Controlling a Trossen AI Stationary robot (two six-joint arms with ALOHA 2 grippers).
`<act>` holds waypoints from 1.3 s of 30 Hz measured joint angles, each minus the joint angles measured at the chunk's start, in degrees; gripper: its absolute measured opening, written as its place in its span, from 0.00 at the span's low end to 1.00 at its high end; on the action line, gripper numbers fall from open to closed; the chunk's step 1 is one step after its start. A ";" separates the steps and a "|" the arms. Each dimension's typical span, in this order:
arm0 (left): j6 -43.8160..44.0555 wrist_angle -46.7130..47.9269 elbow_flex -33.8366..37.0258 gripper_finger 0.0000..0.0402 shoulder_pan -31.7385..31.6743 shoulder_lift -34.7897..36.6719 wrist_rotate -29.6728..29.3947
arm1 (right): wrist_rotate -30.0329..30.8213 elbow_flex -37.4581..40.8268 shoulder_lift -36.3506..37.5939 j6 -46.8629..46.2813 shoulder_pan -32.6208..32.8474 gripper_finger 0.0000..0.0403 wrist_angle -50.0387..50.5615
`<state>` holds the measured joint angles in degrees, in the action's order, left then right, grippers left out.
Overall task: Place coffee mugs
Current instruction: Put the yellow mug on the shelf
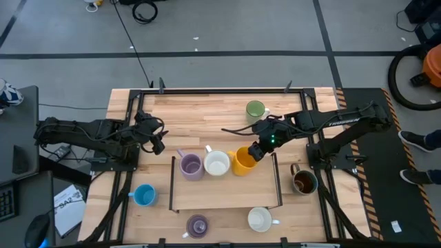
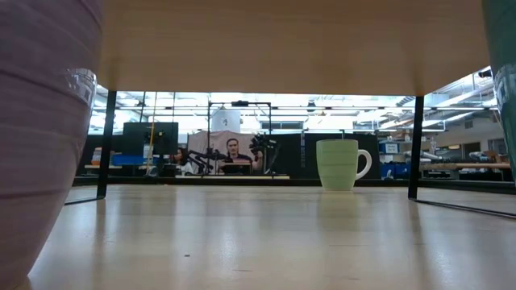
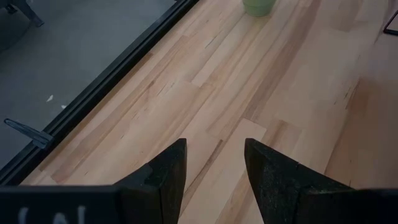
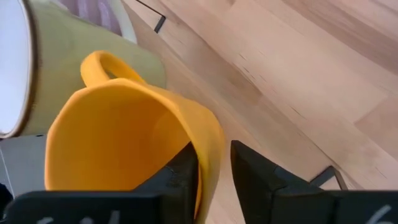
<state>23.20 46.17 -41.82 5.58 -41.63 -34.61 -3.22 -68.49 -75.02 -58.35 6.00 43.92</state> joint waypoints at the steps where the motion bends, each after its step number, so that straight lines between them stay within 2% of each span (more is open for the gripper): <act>1: 0.00 0.00 0.00 0.42 0.02 0.00 -0.02 | 0.00 0.00 0.00 0.00 0.00 0.27 -0.09; 10: 0.00 0.00 0.00 0.42 0.00 0.00 0.00 | 0.02 0.00 0.00 -0.48 0.00 0.35 -0.59; 22: 0.00 0.00 0.00 0.42 0.00 0.00 0.00 | -0.42 0.02 0.18 -0.52 -0.60 0.35 -3.18; 30: 0.02 0.01 0.00 0.42 0.00 0.00 0.00 | 0.35 0.02 3.18 1.30 -1.70 0.35 -5.31; 39: 0.02 0.00 0.00 0.42 0.02 0.00 0.00 | 4.67 0.02 8.29 6.26 -1.73 0.35 -1.45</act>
<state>23.22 46.17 -41.82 5.60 -41.63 -34.61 1.44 -68.47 -66.73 -52.09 4.27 42.47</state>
